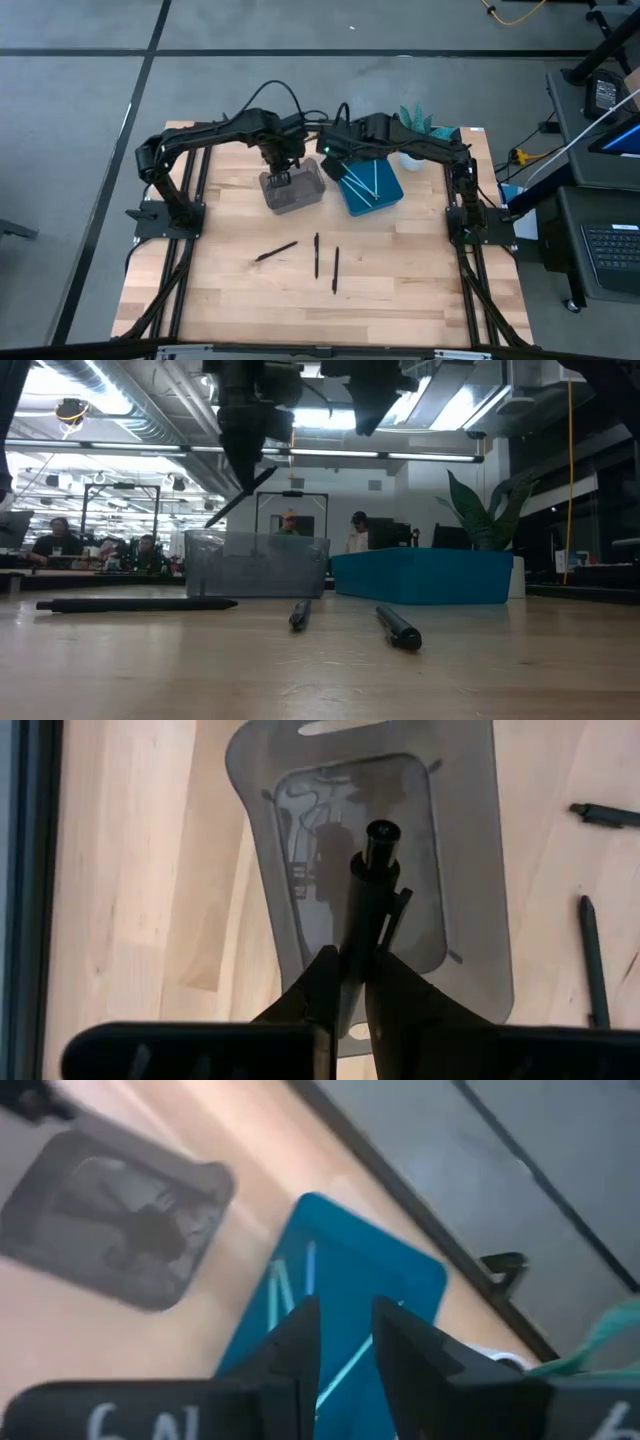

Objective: Sort pens & pencils
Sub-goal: Put the right black pen into the black bin

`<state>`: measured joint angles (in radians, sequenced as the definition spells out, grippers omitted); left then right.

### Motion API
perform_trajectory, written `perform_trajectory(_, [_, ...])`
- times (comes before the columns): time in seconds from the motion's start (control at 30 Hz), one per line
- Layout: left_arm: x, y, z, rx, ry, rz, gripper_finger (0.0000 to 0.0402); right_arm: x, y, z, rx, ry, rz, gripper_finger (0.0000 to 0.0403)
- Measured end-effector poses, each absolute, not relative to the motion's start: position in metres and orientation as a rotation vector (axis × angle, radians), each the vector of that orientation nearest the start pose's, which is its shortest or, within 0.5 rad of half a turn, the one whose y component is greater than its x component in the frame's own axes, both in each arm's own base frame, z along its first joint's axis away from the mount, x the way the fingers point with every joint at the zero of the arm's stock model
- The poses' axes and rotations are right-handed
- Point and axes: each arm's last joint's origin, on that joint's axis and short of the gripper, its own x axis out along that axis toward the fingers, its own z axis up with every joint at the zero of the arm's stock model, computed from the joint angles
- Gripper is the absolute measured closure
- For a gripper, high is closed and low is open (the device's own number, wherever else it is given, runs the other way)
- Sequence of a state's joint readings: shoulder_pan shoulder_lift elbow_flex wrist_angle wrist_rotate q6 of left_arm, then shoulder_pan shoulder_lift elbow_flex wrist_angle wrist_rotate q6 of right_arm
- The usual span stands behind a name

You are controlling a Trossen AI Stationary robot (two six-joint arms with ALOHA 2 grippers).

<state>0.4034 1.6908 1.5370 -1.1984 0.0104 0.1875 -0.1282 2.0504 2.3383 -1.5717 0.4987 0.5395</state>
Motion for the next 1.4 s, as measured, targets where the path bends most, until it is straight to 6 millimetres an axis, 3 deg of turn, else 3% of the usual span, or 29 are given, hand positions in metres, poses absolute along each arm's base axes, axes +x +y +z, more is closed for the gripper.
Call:
perform_trajectory(0.47, [0.296, 0.130, 0.270, -0.150, 1.394, 0.226, 0.0378, 0.363, -0.112, 0.388, 0.207, 1.050, -0.999, 0.0308])
perform_trajectory(0.77, [0.301, 0.125, 0.258, -0.146, 1.399, 0.215, 0.0378, 0.308, -0.138, 0.442, 0.248, 0.778, -1.229, 0.0308])
perform_trajectory(0.93, [0.315, 0.114, 0.246, -0.119, 1.432, 0.169, 0.0378, 0.276, -0.141, 0.483, 0.303, 0.528, -1.240, 0.0308])
perform_trajectory(1.07, [0.328, 0.107, 0.231, -0.105, 1.475, 0.130, 0.0378, 0.264, -0.135, 0.507, 0.291, 0.375, -1.199, 0.0308])
perform_trajectory(1.17, [0.339, 0.106, 0.225, -0.087, 1.482, 0.108, 0.0378, 0.263, -0.134, 0.514, 0.273, 0.329, -1.181, 0.0308])
perform_trajectory(1.4, [0.354, 0.116, 0.221, -0.092, 1.484, 0.101, 0.0378, 0.264, -0.134, 0.510, 0.253, 0.375, -1.178, 0.0308])
